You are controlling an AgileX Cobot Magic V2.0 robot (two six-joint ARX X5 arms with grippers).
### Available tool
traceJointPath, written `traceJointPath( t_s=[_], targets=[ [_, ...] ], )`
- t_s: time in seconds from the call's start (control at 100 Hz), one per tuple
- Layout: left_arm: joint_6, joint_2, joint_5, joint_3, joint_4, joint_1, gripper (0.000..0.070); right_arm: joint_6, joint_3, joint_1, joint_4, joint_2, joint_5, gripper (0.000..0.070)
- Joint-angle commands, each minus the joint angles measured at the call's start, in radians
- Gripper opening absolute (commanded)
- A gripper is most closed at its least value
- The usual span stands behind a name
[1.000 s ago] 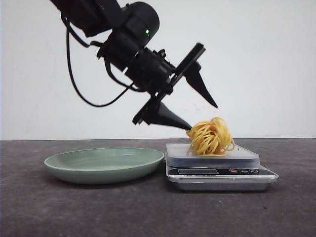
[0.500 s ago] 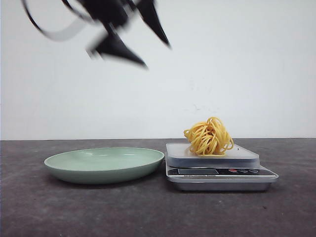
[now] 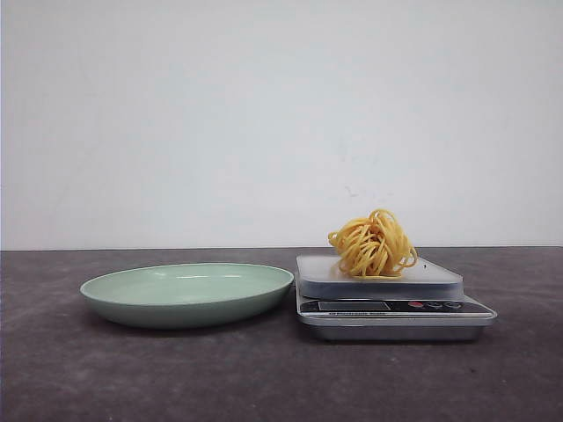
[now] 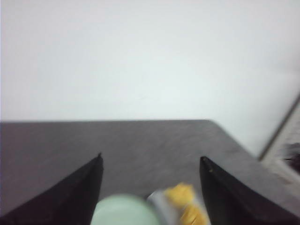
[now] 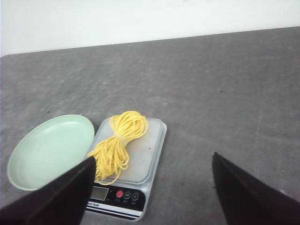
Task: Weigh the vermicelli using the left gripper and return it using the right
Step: 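Raise the left gripper away from the scale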
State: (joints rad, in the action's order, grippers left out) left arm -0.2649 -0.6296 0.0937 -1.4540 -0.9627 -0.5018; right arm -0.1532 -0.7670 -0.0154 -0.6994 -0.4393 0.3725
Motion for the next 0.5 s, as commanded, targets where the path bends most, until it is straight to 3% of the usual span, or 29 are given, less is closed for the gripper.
traceJointPath(
  t_s=[0.0, 0.31, 0.49],
  targets=[
    [0.002, 0.048, 0.050, -0.011, -0.109, -0.005, 0.0382, 0.008, -0.014, 0.001, 0.007, -0.003, 0.005, 0.0482],
    [-0.056, 0.272, 0.174, 0.021, -0.399, 0.001, 0.0382, 0.005, -0.014, 0.001, 0.009, -0.003, 0.032, 0.0481],
    [-0.178, 0.428, 0.166, 0.170, -0.387, 0.042, 0.0382, 0.005, -0.014, 0.003, 0.012, -0.003, 0.031, 0.0481]
  ],
)
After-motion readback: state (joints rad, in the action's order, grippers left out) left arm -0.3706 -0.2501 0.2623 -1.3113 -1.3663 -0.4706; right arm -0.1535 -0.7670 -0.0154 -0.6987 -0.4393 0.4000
